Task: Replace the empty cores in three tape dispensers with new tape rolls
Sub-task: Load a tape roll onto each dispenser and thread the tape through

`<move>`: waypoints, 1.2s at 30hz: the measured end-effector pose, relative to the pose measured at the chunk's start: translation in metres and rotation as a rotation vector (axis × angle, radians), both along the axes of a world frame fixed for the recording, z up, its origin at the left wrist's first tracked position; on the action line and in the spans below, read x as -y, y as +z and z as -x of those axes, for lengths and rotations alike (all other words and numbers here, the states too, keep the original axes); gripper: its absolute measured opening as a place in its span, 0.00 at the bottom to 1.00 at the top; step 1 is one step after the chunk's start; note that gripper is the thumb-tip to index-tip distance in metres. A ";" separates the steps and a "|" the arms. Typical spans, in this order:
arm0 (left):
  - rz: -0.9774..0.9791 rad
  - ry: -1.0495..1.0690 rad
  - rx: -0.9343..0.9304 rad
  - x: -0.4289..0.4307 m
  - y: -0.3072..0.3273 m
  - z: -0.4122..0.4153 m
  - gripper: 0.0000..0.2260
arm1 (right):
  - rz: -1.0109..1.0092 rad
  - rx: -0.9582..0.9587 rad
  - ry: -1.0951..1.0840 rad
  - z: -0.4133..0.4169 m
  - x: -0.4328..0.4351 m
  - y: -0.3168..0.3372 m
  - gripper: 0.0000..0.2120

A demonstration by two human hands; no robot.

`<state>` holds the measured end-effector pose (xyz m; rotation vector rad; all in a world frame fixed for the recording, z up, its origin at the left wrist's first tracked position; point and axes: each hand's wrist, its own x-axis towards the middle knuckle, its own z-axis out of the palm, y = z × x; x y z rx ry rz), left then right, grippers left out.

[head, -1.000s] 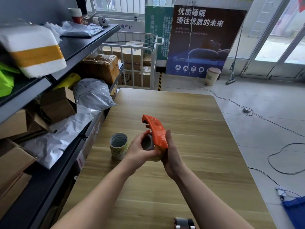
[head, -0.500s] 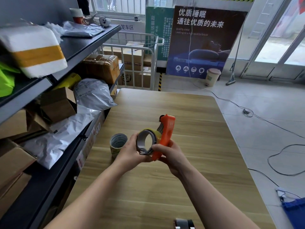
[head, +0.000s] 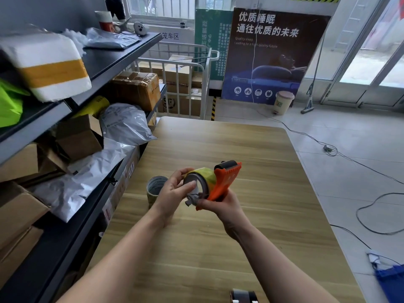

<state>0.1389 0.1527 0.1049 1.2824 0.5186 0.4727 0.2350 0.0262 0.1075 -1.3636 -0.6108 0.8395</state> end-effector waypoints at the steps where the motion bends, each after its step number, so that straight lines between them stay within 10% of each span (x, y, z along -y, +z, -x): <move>1: 0.004 0.031 -0.031 0.002 0.001 -0.002 0.12 | -0.005 -0.004 -0.015 0.001 0.000 0.000 0.13; 8: 0.305 0.083 -0.355 0.005 0.013 -0.013 0.22 | 0.034 0.076 -0.016 0.006 0.001 -0.003 0.16; 19: -0.262 -0.056 -0.119 0.003 0.005 -0.010 0.18 | 0.126 0.141 -0.069 0.006 0.008 -0.019 0.20; 36: -0.040 0.001 -0.218 -0.006 -0.003 -0.016 0.29 | 0.101 0.117 -0.083 0.006 0.009 -0.019 0.14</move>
